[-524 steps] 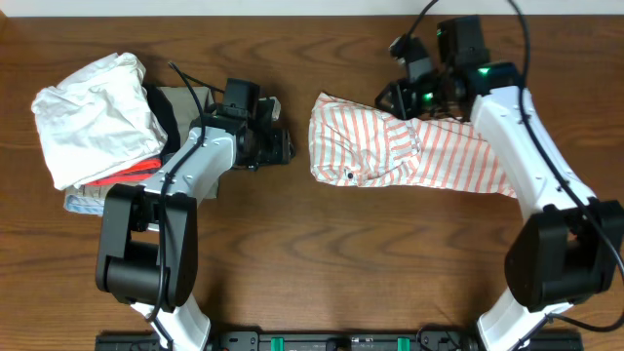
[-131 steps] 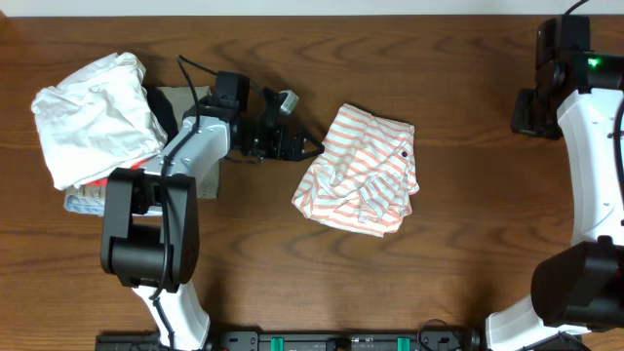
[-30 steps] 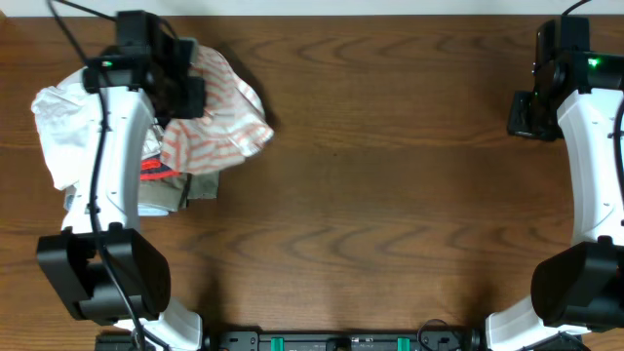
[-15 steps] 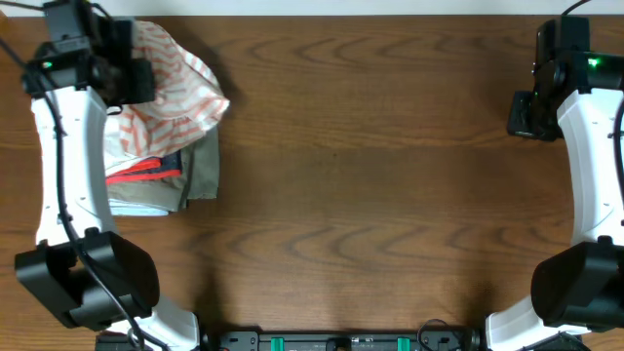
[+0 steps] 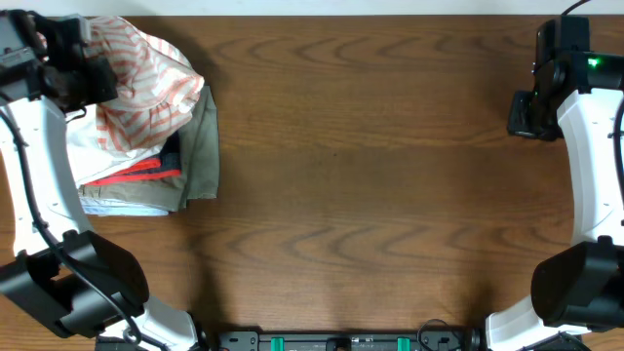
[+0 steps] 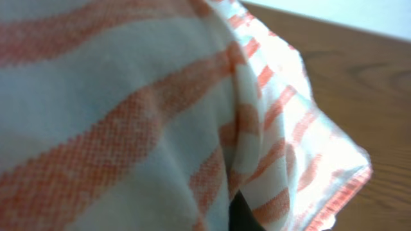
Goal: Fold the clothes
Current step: 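Carry the striped shirt left and place it atop the clothes stack, then press and tuck the striped shirt onto the stack with the left gripper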
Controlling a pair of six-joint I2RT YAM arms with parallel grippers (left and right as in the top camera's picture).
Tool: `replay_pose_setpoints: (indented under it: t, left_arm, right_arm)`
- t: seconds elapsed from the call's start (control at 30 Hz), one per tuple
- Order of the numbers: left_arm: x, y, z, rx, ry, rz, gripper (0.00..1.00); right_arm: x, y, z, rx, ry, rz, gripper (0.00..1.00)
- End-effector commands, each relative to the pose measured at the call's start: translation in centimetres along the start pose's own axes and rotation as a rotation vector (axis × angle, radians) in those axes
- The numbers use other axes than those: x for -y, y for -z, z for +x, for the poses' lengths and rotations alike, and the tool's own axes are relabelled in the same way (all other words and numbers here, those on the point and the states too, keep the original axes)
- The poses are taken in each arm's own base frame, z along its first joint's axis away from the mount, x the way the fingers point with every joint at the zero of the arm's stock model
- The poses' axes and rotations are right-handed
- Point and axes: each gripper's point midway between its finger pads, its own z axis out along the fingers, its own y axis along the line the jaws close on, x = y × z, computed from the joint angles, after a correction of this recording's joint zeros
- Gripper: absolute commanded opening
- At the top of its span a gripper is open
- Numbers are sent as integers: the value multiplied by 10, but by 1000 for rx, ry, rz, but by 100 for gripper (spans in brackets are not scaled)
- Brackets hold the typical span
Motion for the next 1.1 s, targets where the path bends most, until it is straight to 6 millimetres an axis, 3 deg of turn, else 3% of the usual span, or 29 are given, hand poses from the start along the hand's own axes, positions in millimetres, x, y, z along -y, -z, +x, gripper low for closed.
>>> replay_pose_setpoints:
  t: [0.0,0.5,0.73,1.0,1.03,1.07]
  left_arm:
    - [20,30,-27,122,5,170,6]
    - [-31,51,-24,160,130,105,6]
    - [-77,53,-4,99,142,-97,6]
    - [-98,50,15,46,176,-186,6]
    - [-101,50,17,38,178,-203,9]
    - [-104,51,20,28,181,-225,21]
  right_arm:
    - [3,0,0,4,0,4,2]
    - [3,0,-1,4,0,4,3]
    - [3,0,-1,5,0,4,2]
    - [3,0,0,3,0,4,3]
    - [3,0,0,3,0,4,3]
    - [3,0,0,3,0,4,3]
